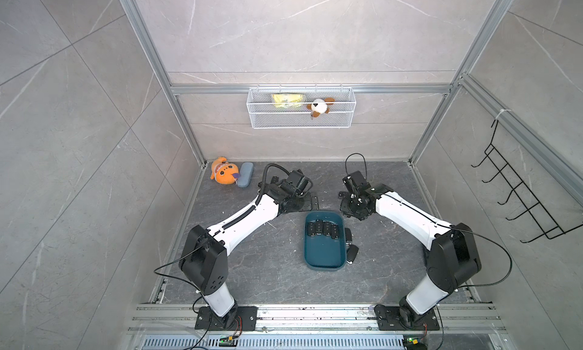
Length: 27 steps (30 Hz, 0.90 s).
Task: Place the car key into the storage box
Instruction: Place the car key in the storage box.
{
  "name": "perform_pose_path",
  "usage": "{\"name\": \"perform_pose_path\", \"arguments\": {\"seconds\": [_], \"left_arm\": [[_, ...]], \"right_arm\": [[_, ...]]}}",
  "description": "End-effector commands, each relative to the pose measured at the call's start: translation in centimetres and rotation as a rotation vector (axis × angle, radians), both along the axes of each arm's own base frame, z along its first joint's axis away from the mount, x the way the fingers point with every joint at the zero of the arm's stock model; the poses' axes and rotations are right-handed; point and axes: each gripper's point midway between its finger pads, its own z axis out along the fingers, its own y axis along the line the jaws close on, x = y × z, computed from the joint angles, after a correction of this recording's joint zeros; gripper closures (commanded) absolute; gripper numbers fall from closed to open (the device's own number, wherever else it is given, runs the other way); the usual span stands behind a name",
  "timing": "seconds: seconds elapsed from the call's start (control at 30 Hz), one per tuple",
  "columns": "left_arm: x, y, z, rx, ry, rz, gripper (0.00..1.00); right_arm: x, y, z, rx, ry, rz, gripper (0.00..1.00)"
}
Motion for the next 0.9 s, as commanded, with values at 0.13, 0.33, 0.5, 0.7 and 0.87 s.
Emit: {"name": "perform_pose_path", "arguments": {"seconds": [0.13,0.33,0.5,0.7,0.87], "left_arm": [[-0.8,1.9,1.8,-0.043,-0.035,0.021,0.00],[-1.5,3.7,2.1,-0.054,-0.050,0.053,0.00],[-2.2,4.8,1.8,-0.055,-0.046,0.069,0.00],[-2.7,5.1,1.5,-0.056,-0.032,0.076,0.00],[-2.8,5.3,1.7,-0.056,-0.032,0.078,0.00]], "right_arm": [[-5.2,2.4,-0.9,-0.081,0.067,0.069,0.73],[-8.8,4.0,-3.5,-0.099,0.133,0.089,0.73],[-10.8,4.7,-5.8,-0.120,0.178,0.102,0.73],[-11.6,4.9,-8.5,-0.145,0.233,0.085,0.73],[-11.4,5.4,-9.9,-0.150,0.251,0.078,0.73]]}}
